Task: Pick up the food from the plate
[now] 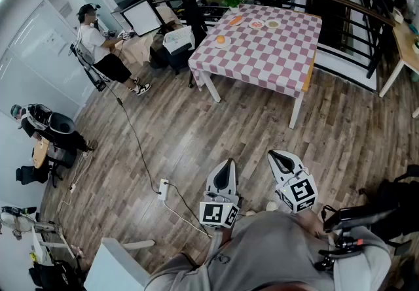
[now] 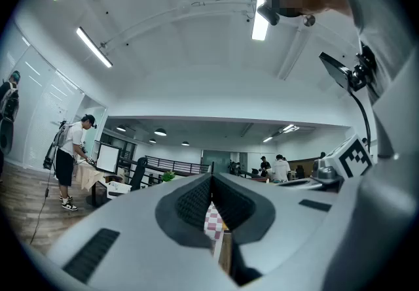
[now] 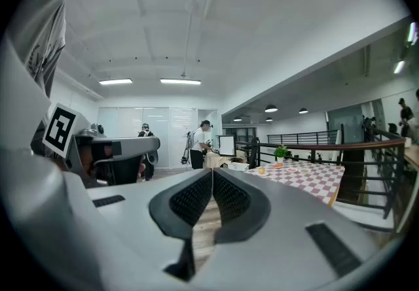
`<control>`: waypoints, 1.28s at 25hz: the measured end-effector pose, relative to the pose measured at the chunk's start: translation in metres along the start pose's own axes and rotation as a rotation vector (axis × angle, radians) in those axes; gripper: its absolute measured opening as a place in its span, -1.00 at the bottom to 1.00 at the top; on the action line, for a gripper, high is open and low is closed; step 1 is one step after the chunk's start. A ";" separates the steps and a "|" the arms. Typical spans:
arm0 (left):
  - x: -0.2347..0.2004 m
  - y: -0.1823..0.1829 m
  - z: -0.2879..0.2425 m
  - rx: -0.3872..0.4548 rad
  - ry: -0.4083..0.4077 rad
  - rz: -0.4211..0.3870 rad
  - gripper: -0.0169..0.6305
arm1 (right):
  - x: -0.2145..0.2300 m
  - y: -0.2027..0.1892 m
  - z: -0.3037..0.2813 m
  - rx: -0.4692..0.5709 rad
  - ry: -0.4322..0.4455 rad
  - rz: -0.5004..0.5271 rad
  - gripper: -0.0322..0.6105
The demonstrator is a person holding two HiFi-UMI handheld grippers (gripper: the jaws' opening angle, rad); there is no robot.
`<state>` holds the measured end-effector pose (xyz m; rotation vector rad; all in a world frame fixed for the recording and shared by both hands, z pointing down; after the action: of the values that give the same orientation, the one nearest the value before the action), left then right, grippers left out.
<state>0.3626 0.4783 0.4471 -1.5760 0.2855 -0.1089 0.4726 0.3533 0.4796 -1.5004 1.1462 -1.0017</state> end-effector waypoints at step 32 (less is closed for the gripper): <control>0.033 -0.010 -0.018 0.023 0.073 -0.048 -0.92 | 0.039 -0.022 0.010 0.000 0.074 -0.072 -0.85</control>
<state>0.3906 0.4529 0.4540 -1.5590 0.3028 -0.2065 0.4945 0.3191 0.5012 -1.5245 1.1510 -1.1139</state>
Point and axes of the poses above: the fingertips, and each gripper's own axes: z backward along the fingers, x to its right, y out of its top, the point moved 4 cm from there along z, backward along the fingers, and after that the axes turned 7 degrees about -x, right-handed, at the moved point
